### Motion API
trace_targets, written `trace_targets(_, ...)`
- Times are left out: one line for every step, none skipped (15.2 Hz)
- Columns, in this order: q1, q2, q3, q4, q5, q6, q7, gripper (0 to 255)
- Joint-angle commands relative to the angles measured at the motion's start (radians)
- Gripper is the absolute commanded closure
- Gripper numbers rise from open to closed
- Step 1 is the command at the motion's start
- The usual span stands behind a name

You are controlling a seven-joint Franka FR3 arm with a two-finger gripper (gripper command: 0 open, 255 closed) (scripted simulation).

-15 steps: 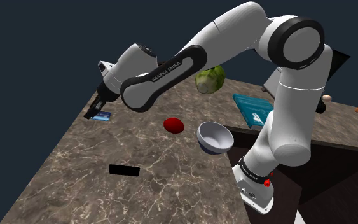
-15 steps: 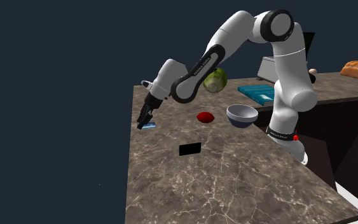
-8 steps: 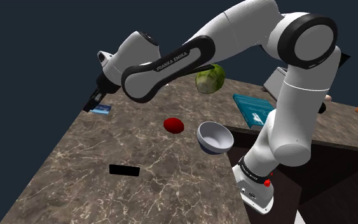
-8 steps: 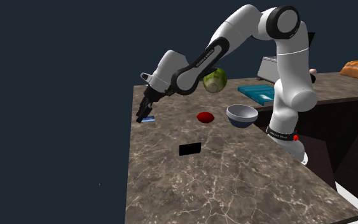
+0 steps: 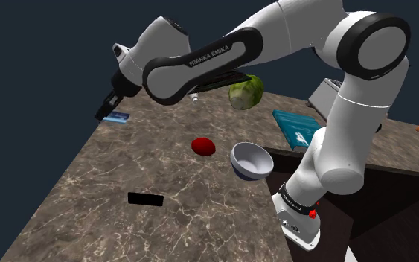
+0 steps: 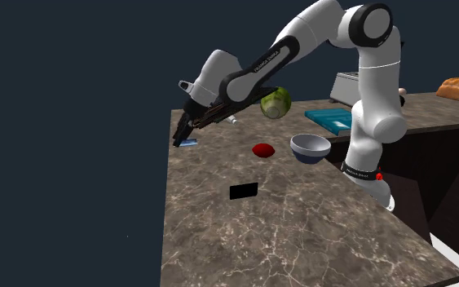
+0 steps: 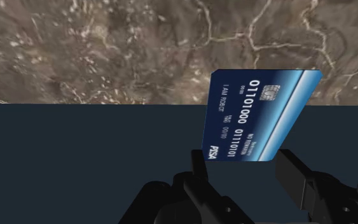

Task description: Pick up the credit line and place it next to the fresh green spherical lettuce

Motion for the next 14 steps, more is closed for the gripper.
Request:
trace_targets(-0.001, -0.017, -0.001, 0.008, -0.001, -0.025, 0.004, 255)
trace_targets(-0.001, -0.024, -0.001, 0.013, -0.001, -0.037, 0.006, 255)
trace_targets(-0.001, -0.031, -0.002, 0.018, -0.002, -0.049, 0.008, 255)
trace_targets(-0.001, -0.038, -0.002, 0.023, -0.003, -0.061, 0.01, 255)
trace_targets(-0.001, -0.044, -0.003, 0.029, -0.004, -0.073, 0.012, 255)
trace_targets(-0.001, -0.05, -0.003, 0.035, -0.005, -0.085, 0.014, 255)
trace_targets(-0.001, -0.057, -0.004, 0.041, -0.006, -0.097, 0.017, 255)
trace_targets(-0.001, -0.063, -0.004, 0.048, -0.006, -0.109, 0.019, 255)
trace_targets(-0.002, -0.068, -0.005, 0.054, -0.007, -0.122, 0.021, 255)
trace_targets(-0.002, -0.074, -0.005, 0.061, -0.008, -0.134, 0.023, 255)
trace_targets(-0.002, -0.079, -0.005, 0.068, -0.009, -0.146, 0.025, 255)
trace_targets(-0.002, -0.084, -0.006, 0.075, -0.01, -0.158, 0.027, 255)
trace_targets(-0.002, -0.089, -0.006, 0.083, -0.011, -0.171, 0.029, 255)
trace_targets(-0.003, -0.094, -0.007, 0.091, -0.012, -0.183, 0.031, 255)
